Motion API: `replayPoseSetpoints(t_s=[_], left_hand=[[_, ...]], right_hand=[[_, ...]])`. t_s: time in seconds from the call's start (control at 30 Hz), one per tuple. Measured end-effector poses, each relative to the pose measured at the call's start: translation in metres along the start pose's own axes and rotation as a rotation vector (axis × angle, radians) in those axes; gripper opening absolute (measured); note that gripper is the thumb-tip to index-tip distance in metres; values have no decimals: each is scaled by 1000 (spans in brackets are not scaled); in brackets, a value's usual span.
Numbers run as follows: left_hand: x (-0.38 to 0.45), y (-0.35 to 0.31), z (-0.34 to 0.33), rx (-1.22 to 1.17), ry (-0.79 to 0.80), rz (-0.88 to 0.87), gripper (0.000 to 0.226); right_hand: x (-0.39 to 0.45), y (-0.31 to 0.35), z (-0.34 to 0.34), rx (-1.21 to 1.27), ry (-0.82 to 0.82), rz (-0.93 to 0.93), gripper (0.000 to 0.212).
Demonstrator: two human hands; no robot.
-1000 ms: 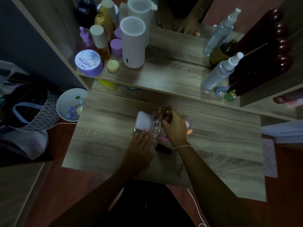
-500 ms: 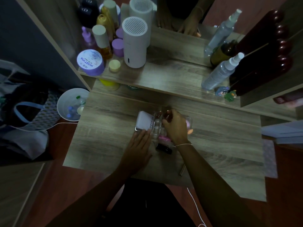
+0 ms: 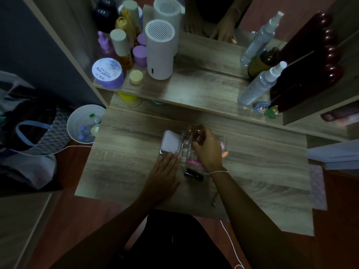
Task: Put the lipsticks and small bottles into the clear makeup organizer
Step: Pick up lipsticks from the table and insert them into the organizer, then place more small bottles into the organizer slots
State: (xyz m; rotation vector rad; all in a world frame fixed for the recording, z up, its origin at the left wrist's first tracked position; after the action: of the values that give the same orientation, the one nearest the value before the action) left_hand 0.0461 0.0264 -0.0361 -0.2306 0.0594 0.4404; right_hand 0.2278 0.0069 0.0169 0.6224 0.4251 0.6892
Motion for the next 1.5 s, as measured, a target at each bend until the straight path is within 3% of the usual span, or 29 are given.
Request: replayPoseSetpoints(t_s=[0.17, 0.43, 0.77, 0.87, 1.1, 1.27, 1.5], left_hand=[[-2, -7, 3, -9, -29, -49, 66], [4, -27, 13, -102, -162, -243, 52], [19, -48, 3, -76, -147, -360, 42], [19, -49, -1, -84, -156, -369, 42], [31, -53, 4, -130, -220, -328, 44], [38, -53, 4, -102, -153, -280, 48], [44, -58, 1, -77, -91, -216, 37]], right_hand=[[-23, 2, 8, 158, -75, -59, 52], [-75, -23, 42, 202, -241, -1, 30], [-126, -102, 41, 206, -401, -290, 25], [-132, -114, 31, 222, -351, -385, 27], [-131, -118, 15, 190, -257, -451, 58], [-124, -115, 8, 106, -229, -401, 55], [-118, -109, 5, 90, -198, -366, 45]])
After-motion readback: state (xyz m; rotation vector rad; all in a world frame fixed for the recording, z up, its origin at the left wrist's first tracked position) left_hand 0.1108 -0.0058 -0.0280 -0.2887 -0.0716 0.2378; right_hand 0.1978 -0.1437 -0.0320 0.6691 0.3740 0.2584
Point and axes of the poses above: each hand's wrist, its own x-axis towards the middle knuckle, its own z-axis out of the back of the hand, y = z × x, the point moved 3 cm from there along x, towards the middle knuckle, and after that the axes turned 3 degrees about x, right-handed, at the moved point
